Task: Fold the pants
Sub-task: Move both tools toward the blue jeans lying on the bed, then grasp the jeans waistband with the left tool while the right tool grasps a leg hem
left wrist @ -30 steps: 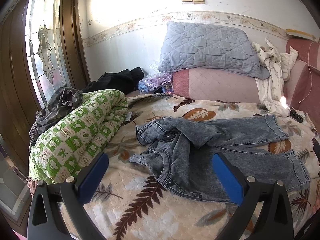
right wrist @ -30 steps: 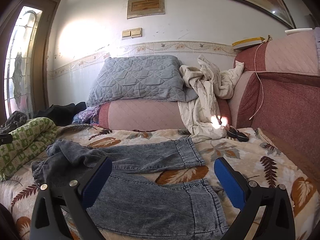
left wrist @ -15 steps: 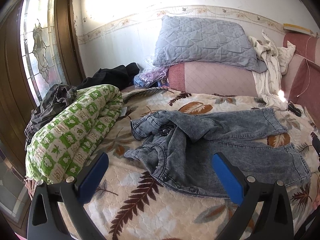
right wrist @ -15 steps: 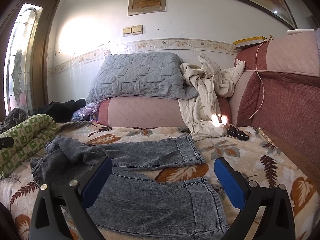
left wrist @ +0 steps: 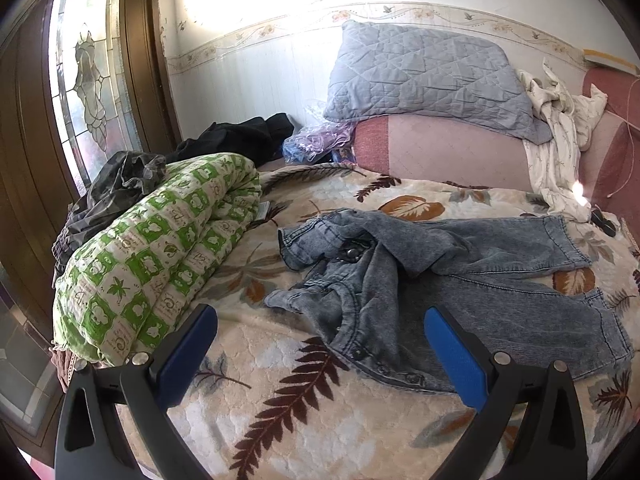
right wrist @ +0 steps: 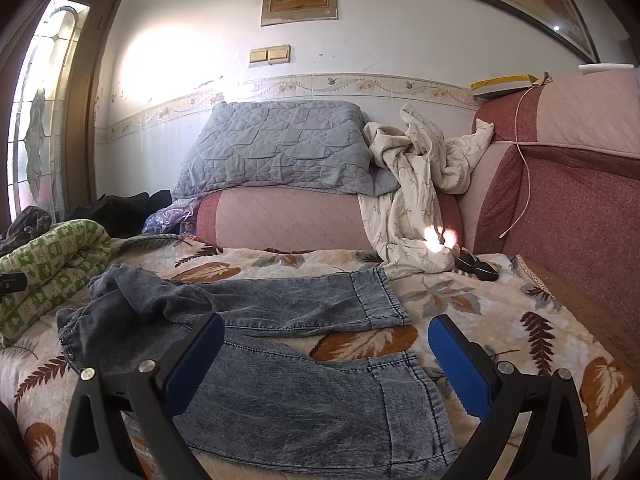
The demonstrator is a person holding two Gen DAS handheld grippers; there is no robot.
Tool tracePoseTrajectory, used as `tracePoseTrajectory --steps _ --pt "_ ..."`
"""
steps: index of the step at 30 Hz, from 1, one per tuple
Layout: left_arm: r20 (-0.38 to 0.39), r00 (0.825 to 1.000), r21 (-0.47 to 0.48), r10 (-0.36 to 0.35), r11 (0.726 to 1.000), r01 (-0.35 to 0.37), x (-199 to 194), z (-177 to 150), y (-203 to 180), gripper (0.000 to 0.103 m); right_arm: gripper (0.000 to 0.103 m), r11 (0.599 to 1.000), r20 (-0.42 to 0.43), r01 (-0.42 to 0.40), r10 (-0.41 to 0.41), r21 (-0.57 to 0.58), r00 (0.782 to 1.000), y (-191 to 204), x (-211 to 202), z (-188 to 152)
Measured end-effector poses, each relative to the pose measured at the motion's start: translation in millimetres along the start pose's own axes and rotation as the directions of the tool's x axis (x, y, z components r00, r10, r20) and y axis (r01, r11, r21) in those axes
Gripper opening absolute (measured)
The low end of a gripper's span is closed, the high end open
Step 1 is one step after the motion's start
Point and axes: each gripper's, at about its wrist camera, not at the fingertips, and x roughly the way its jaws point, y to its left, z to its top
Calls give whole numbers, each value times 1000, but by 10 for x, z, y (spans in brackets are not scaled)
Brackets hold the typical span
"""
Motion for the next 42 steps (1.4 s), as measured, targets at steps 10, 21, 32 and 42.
tracePoseTrajectory --steps 10,21,32,42 --pt "-107 983 -82 147 984 -156 490 -129 698 103 103 1000 -12 -4 4 -20 1000 39 52 -18" --pt "-114 984 -51 137 988 -144 1113 423 926 103 103 1000 -36 6 -7 -27 999 42 139 -48" --pt "-237 970 -123 -58 992 29 2017 1051 930 103 103 999 -87 5 -9 -53 996 70 324 -150" --pt "-370 910 -205 -185 972 114 2661 1031 728 96 103 998 -144 -27 36 59 989 -246 558 -29"
